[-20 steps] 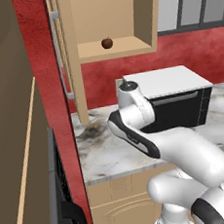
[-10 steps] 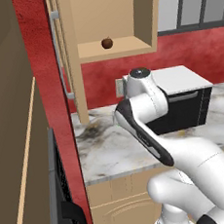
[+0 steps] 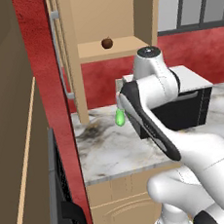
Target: Pick the canned food and jam from the counter and place them in the cabinets closest to them.
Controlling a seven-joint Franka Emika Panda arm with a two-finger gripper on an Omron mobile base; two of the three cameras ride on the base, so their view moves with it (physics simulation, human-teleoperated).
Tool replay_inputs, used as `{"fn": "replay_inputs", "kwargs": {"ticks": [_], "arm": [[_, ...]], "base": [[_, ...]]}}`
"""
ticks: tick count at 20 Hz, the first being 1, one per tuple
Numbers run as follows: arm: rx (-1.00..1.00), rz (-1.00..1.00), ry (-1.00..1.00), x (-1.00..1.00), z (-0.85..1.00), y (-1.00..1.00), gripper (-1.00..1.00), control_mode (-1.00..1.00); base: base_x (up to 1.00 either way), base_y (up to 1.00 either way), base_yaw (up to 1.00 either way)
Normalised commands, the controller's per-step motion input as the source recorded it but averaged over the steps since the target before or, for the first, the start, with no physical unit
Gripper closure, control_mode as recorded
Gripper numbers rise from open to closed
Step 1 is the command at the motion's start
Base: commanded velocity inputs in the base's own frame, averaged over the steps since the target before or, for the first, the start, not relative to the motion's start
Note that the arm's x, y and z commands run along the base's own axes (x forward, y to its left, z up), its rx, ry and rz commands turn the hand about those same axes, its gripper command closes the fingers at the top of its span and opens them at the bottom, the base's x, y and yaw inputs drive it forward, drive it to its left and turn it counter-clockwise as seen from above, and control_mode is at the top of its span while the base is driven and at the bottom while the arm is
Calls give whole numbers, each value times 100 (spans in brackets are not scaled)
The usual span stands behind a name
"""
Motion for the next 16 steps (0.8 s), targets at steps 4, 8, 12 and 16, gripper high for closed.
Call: {"fn": "replay_inputs", "kwargs": {"ticks": [4, 8, 12, 16], "arm": [[0, -4, -1, -8, 71, -9, 100, -100], [0, -2, -1, 0, 68, -7, 100, -100], [0, -1, -4, 0, 62, -5, 100, -100], [0, 0, -9, 0, 36, -2, 100, -100]], "base": [[0, 0, 0], [0, 0, 0], [0, 0, 0], [0, 0, 0]]}}
